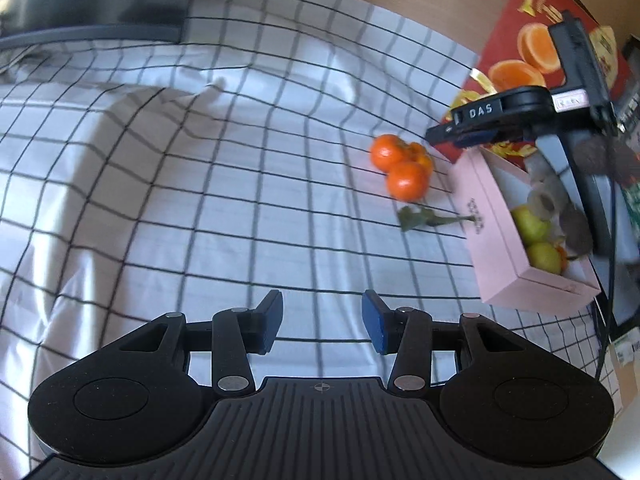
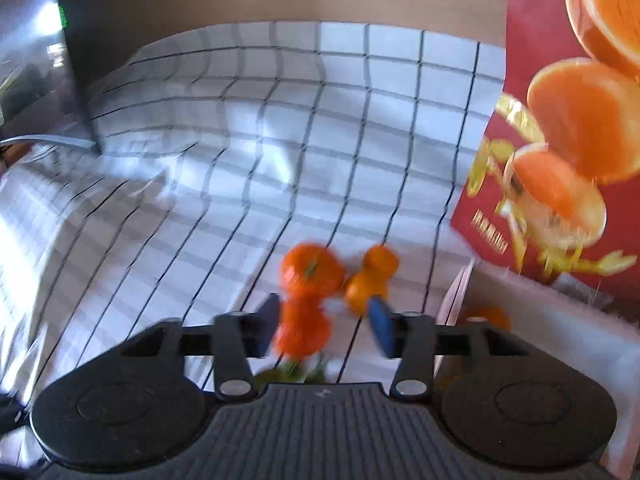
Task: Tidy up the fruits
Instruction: 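Grasp a tangerine with the right gripper while the left gripper grasps another tangerine, then lift the tangerines with both grippers and carry them toward the box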
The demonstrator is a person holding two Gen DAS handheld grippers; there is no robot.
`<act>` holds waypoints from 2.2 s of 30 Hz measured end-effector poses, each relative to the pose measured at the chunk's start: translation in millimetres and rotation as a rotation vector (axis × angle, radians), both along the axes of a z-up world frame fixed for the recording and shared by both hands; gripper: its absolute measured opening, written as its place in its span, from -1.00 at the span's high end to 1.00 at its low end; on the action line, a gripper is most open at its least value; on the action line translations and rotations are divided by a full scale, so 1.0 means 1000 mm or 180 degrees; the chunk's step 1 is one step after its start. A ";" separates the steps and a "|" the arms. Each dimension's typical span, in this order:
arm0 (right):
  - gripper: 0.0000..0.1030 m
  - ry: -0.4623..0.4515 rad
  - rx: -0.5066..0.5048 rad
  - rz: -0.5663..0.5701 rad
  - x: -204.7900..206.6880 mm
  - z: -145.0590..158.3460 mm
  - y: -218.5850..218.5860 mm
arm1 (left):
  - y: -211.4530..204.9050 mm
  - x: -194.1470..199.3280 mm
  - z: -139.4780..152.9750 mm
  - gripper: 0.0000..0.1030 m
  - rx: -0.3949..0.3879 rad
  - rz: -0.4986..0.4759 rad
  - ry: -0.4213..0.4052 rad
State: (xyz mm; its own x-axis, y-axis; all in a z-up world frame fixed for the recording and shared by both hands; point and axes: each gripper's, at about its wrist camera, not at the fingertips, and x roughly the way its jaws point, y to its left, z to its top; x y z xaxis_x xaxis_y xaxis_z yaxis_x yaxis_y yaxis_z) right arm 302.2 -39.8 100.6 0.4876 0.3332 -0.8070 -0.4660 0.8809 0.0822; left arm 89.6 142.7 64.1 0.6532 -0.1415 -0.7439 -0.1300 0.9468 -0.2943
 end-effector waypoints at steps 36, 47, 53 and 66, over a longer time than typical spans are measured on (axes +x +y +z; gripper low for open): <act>0.43 -0.0417 0.0395 0.0039 -0.142 0.041 -0.073 | -0.045 0.123 0.011 0.06 -0.0104 -0.0561 -0.0207; 0.44 -0.0404 0.0093 -0.0287 -0.229 -0.041 -0.097 | -0.098 0.188 -0.020 0.02 0.0455 -0.0687 0.0179; 0.43 -0.0436 0.0147 -0.0391 -0.233 -0.059 -0.107 | -0.101 0.185 -0.025 0.02 0.0475 -0.0683 0.0207; -0.10 -0.0503 0.0201 -0.0365 -0.236 -0.072 -0.110 | -0.078 0.072 0.005 0.03 -0.0223 -0.0891 -0.0003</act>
